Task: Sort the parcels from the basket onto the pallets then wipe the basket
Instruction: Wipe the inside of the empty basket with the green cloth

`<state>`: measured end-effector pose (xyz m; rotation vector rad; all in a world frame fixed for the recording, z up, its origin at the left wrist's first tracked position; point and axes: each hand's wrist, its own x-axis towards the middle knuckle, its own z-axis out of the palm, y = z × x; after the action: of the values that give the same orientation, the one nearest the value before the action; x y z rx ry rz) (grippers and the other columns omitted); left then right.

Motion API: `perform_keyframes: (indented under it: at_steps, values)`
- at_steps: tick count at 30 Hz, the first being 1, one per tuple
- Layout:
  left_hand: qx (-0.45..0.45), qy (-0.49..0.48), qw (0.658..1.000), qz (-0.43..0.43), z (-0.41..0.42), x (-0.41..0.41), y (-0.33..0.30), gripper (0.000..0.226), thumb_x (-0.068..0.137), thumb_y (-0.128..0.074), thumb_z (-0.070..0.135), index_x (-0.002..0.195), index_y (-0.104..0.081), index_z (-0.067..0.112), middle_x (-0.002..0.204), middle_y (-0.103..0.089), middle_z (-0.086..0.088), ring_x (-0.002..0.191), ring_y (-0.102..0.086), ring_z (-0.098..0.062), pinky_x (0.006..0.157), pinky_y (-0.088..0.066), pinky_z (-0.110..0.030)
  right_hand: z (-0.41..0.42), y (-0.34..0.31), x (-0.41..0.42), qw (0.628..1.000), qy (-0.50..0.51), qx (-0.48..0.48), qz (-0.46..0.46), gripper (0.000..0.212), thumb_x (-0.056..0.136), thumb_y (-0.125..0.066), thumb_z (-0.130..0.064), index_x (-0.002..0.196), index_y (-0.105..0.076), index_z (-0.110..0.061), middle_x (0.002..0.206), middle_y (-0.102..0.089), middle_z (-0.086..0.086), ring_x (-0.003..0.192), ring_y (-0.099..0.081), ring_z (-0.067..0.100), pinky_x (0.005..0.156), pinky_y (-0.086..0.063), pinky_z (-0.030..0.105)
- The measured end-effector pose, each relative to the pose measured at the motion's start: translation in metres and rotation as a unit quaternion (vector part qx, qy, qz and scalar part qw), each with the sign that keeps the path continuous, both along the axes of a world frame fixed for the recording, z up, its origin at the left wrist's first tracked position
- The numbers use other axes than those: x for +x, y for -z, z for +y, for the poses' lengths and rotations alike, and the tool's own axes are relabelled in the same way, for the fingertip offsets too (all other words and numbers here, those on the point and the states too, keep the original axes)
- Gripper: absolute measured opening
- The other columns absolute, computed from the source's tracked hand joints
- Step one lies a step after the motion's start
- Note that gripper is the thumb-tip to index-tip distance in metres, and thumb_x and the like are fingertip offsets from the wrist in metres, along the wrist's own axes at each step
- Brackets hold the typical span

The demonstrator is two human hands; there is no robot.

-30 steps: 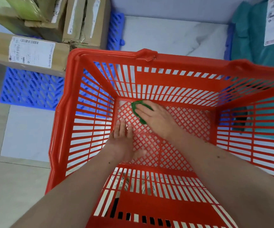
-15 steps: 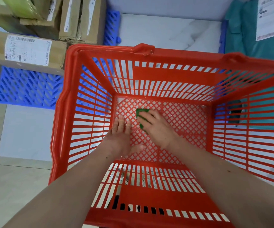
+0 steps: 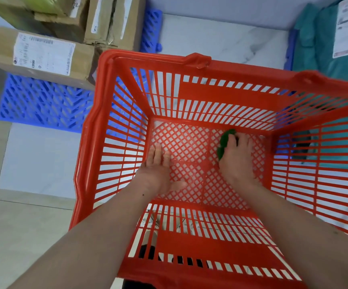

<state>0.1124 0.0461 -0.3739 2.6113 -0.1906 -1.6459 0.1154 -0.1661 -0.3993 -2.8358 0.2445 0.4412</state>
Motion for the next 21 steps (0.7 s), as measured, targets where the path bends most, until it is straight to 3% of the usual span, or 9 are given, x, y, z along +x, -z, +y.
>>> perform_keyframes:
  at_steps: [3,6,8,10,12,14,16,18,21]
  values:
    - [0.006,0.004,1.000,0.000,-0.003,0.005,-0.005,0.112,0.081,-0.037,0.080,0.153,0.020,0.017,0.155,0.036,-0.011,0.145,0.029,-0.030,0.120,-0.004,-0.053,0.021,-0.003,0.001,0.991,-0.102,0.068,-0.054,0.052,0.094,-0.055,-0.010,0.143,-0.042,0.004,0.146,-0.041,0.020,0.135,-0.037,0.035,0.113,-0.039,0.050]
    - [0.016,0.050,0.998,-0.022,-0.003,0.022,-0.027,0.100,0.087,-0.036,0.074,0.157,0.007,0.016,0.163,0.016,-0.009,0.152,0.004,-0.030,0.121,-0.008,-0.049,0.047,0.006,0.018,0.966,-0.244,0.083,-0.033,0.051,0.099,-0.048,-0.020,0.148,-0.041,-0.007,0.154,-0.035,0.011,0.137,-0.033,0.032,0.112,-0.039,0.050]
    - [0.014,0.090,0.993,-0.072,-0.002,0.035,-0.048,0.096,0.090,-0.038,0.069,0.157,0.004,0.014,0.165,0.006,-0.008,0.152,-0.007,-0.028,0.122,-0.011,-0.048,0.052,0.018,0.024,0.962,-0.266,0.055,0.008,0.054,0.101,-0.049,-0.032,0.151,-0.037,-0.015,0.160,-0.025,0.004,0.142,-0.022,0.030,0.117,-0.029,0.051]
    - [-0.022,0.143,0.978,-0.152,0.003,0.045,-0.070,0.092,0.090,-0.040,0.068,0.157,-0.008,0.013,0.164,-0.010,-0.008,0.150,-0.015,-0.027,0.122,-0.014,-0.046,0.050,0.024,0.025,0.962,-0.268,0.055,-0.002,0.053,0.099,-0.055,-0.029,0.148,-0.042,-0.016,0.159,-0.029,0.003,0.141,-0.022,0.029,0.118,-0.028,0.049]
    - [-0.129,0.202,0.937,-0.254,0.012,0.056,-0.090,0.083,0.088,-0.044,0.065,0.151,-0.031,0.012,0.155,-0.035,-0.009,0.142,-0.034,-0.029,0.115,-0.030,-0.043,0.047,0.025,0.024,0.956,-0.278,0.075,-0.046,0.051,0.093,-0.065,-0.017,0.142,-0.052,-0.013,0.152,-0.042,0.006,0.133,-0.027,0.026,0.113,-0.037,0.045]
    - [-0.243,0.267,0.859,-0.363,0.021,0.066,-0.107,0.073,0.087,-0.050,0.060,0.139,-0.050,0.009,0.139,-0.053,-0.011,0.127,-0.051,-0.031,0.101,-0.043,-0.044,0.045,0.026,0.024,0.948,-0.291,0.104,-0.070,0.050,0.089,-0.071,-0.012,0.137,-0.057,-0.011,0.146,-0.049,0.010,0.126,-0.028,0.024,0.105,-0.045,0.043]
    - [-0.282,0.325,0.781,-0.452,0.028,0.078,-0.119,0.074,0.089,-0.048,0.061,0.140,-0.050,0.008,0.142,-0.052,-0.016,0.131,-0.048,-0.035,0.107,-0.036,-0.045,0.046,0.022,0.028,0.946,-0.282,0.149,-0.062,0.046,0.095,-0.064,-0.019,0.139,-0.055,-0.014,0.147,-0.046,0.007,0.129,-0.028,0.021,0.105,-0.045,0.042]
    - [-0.264,0.367,0.734,-0.507,0.028,0.094,-0.132,0.077,0.092,-0.045,0.060,0.151,-0.035,0.011,0.155,-0.033,-0.020,0.144,-0.030,-0.038,0.119,-0.020,-0.048,0.054,0.018,0.034,0.937,-0.288,0.192,-0.053,0.045,0.098,-0.058,-0.020,0.143,-0.051,-0.020,0.150,-0.043,0.005,0.133,-0.031,0.022,0.107,-0.042,0.041]
    - [-0.195,0.404,0.726,-0.521,0.027,0.117,-0.136,0.082,0.094,-0.053,0.043,0.158,-0.008,0.018,0.162,-0.005,-0.022,0.150,-0.004,-0.039,0.122,-0.008,-0.052,0.086,0.018,0.048,0.916,-0.343,0.187,-0.086,0.060,0.091,-0.066,-0.018,0.147,-0.044,-0.020,0.150,-0.044,0.006,0.133,-0.038,0.030,0.102,-0.043,0.041]
